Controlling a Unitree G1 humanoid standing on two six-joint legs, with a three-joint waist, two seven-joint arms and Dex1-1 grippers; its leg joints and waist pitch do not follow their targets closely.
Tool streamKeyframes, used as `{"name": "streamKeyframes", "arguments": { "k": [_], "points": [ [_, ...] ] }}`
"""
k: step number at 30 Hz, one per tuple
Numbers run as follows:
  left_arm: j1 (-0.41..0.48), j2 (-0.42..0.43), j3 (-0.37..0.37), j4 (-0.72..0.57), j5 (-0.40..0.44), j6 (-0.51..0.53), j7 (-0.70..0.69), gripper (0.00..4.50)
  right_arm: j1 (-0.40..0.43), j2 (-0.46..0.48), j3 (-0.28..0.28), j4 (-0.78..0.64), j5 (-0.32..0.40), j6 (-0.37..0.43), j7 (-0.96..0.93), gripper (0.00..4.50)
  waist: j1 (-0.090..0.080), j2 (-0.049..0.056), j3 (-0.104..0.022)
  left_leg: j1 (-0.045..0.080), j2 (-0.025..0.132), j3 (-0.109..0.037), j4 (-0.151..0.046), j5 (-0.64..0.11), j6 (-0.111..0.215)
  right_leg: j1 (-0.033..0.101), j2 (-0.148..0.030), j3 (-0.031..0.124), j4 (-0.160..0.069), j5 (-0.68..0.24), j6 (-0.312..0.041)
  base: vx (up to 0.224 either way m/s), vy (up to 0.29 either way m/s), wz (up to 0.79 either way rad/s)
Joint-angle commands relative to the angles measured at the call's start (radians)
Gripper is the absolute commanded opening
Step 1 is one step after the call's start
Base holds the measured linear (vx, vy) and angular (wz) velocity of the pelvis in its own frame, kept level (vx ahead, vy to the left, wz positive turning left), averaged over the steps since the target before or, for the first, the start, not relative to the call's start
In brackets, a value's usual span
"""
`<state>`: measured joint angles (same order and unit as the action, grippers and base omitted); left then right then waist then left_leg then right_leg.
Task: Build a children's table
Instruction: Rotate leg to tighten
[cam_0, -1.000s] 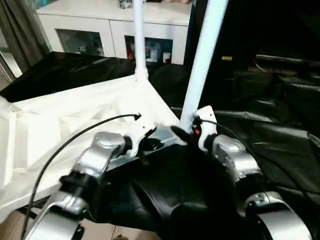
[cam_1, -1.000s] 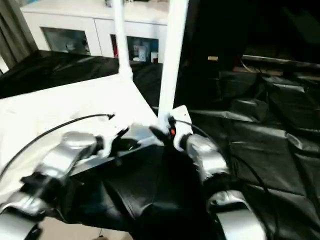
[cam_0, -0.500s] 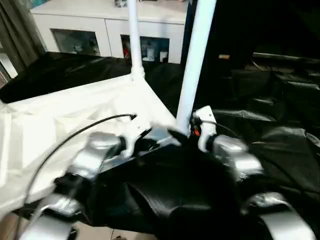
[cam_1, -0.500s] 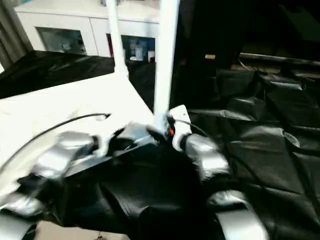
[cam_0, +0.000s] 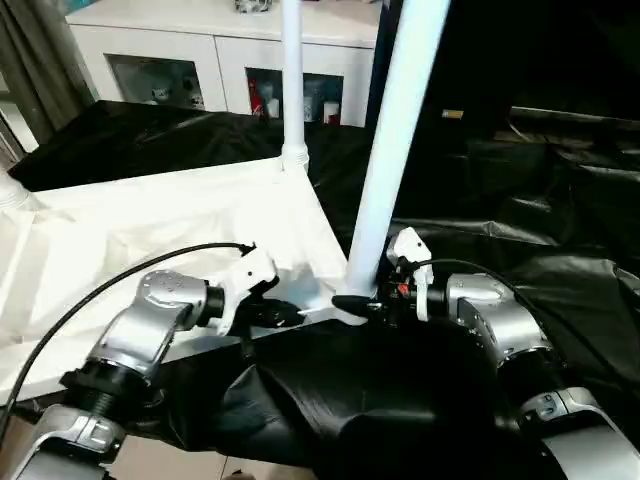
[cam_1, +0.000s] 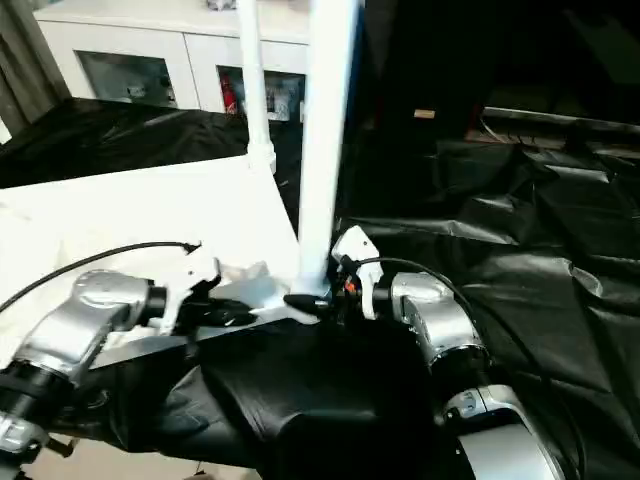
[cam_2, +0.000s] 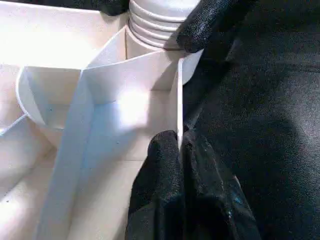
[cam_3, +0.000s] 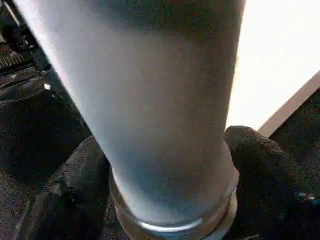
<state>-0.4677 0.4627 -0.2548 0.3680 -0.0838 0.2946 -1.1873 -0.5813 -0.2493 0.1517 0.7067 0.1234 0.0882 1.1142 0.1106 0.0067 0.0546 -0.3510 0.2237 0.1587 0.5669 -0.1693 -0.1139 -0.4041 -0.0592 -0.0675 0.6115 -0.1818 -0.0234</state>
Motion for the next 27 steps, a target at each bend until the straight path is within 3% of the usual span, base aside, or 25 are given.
{"name": "streamKeyframes", "arguments": {
  "k": [1,2,8,9,14,15,16,19,21,23,24,25,27],
  "points": [
    [-0.005,-0.004,0.000,-0.041,-0.031,-0.016,-0.033,0.00,0.000,-0.005,0.021,0.007,-0.018,0.008,0.003,3.29,0.001,-0.001,-0.067,-0.002,0.003,0.013,-0.054,-0.190,0.040,0.056,-0.066,0.042,-0.071,-0.218,-0.194,0.000,0.000,0.00],
    [-0.006,-0.007,0.002,-0.040,-0.029,-0.016,-0.029,0.00,0.001,-0.002,0.021,0.008,-0.017,0.007,0.003,3.01,0.002,0.001,-0.067,-0.001,0.002,0.013,-0.055,-0.189,0.039,0.056,-0.066,0.042,-0.071,-0.217,-0.194,0.000,0.000,0.00],
    [-0.031,-0.055,0.020,-0.004,-0.011,-0.022,0.074,0.00,0.013,0.031,-0.007,0.022,-0.022,0.015,-0.103,2.81,0.000,-0.001,-0.066,-0.001,0.001,0.012,-0.056,-0.195,0.028,0.056,-0.066,0.042,-0.074,-0.234,-0.188,0.000,0.000,0.00],
    [-0.043,-0.070,0.024,0.015,0.004,-0.019,0.116,0.00,0.010,0.044,-0.016,0.038,-0.029,0.013,-0.153,2.80,-0.002,0.006,-0.066,-0.001,0.000,0.012,-0.056,-0.200,0.024,0.054,-0.064,0.042,-0.076,-0.241,-0.185,0.000,0.000,0.00],
    [-0.129,-0.187,0.046,0.145,0.060,-0.002,0.352,0.00,-0.032,0.145,-0.098,0.167,-0.034,0.021,-0.493,2.79,-0.004,0.003,-0.064,0.005,-0.004,0.011,-0.057,-0.228,-0.001,0.050,-0.068,0.043,-0.085,-0.323,-0.158,0.000,0.000,0.00],
    [-0.146,-0.209,0.049,0.169,0.068,-0.004,0.390,0.00,-0.039,0.163,-0.109,0.183,-0.028,0.023,-0.532,2.79,-0.003,0.001,-0.065,0.008,-0.004,0.012,-0.056,-0.228,-0.002,0.048,-0.067,0.044,-0.086,-0.321,-0.157,0.000,0.000,0.00],
    [-0.188,-0.265,0.058,0.224,0.067,-0.001,0.454,0.00,-0.060,0.208,-0.126,0.221,-0.022,0.020,-0.621,2.79,0.001,0.005,-0.067,0.012,-0.004,0.013,-0.054,-0.219,-0.008,0.045,-0.067,0.046,-0.085,-0.299,-0.162,0.000,0.000,0.00],
    [-0.211,-0.301,0.054,0.253,0.068,-0.008,0.481,0.00,-0.076,0.242,-0.123,0.240,-0.027,0.012,-0.660,2.78,0.001,0.003,-0.068,0.001,-0.005,0.011,-0.055,-0.212,0.004,0.054,-0.067,0.044,-0.078,-0.244,-0.169,0.000,0.000,0.00],
    [-0.220,-0.325,0.048,0.261,0.067,-0.016,0.480,0.00,-0.090,0.272,-0.129,0.247,-0.019,-0.003,-0.662,2.78,0.003,0.012,-0.072,0.000,-0.006,0.010,-0.053,-0.203,0.012,0.054,-0.068,0.044,-0.077,-0.236,-0.166,0.000,0.000,0.00],
    [-0.223,-0.330,0.046,0.266,0.065,-0.025,0.465,0.00,-0.097,0.288,-0.137,0.245,0.000,-0.005,-0.616,3.34,0.002,0.009,-0.071,-0.002,-0.005,0.011,-0.054,-0.201,0.017,0.056,-0.066,0.043,-0.076,-0.206,-0.174,0.000,0.000,0.00],
    [-0.223,-0.329,0.044,0.266,0.064,-0.030,0.456,0.00,-0.098,0.291,-0.140,0.238,0.010,0.002,-0.589,3.48,0.002,0.009,-0.071,-0.002,-0.005,0.011,-0.054,-0.205,0.019,0.056,-0.066,0.043,-0.076,-0.210,-0.175,0.000,0.000,0.00],
    [-0.218,-0.324,0.041,0.259,0.060,-0.032,0.437,0.00,-0.095,0.290,-0.135,0.224,0.016,0.008,-0.555,3.54,0.002,0.017,-0.071,-0.001,-0.005,0.010,-0.054,-0.216,0.021,0.056,-0.067,0.043,-0.077,-0.221,-0.175,0.000,0.000,0.00],
    [-0.207,-0.313,0.039,0.250,0.056,-0.043,0.401,0.00,-0.083,0.277,-0.113,0.196,0.010,0.017,-0.498,3.85,0.000,0.014,-0.071,-0.003,-0.006,0.010,-0.054,-0.216,0.026,0.059,-0.066,0.042,-0.079,-0.225,-0.173,0.000,0.000,0.00]
  ]
}}
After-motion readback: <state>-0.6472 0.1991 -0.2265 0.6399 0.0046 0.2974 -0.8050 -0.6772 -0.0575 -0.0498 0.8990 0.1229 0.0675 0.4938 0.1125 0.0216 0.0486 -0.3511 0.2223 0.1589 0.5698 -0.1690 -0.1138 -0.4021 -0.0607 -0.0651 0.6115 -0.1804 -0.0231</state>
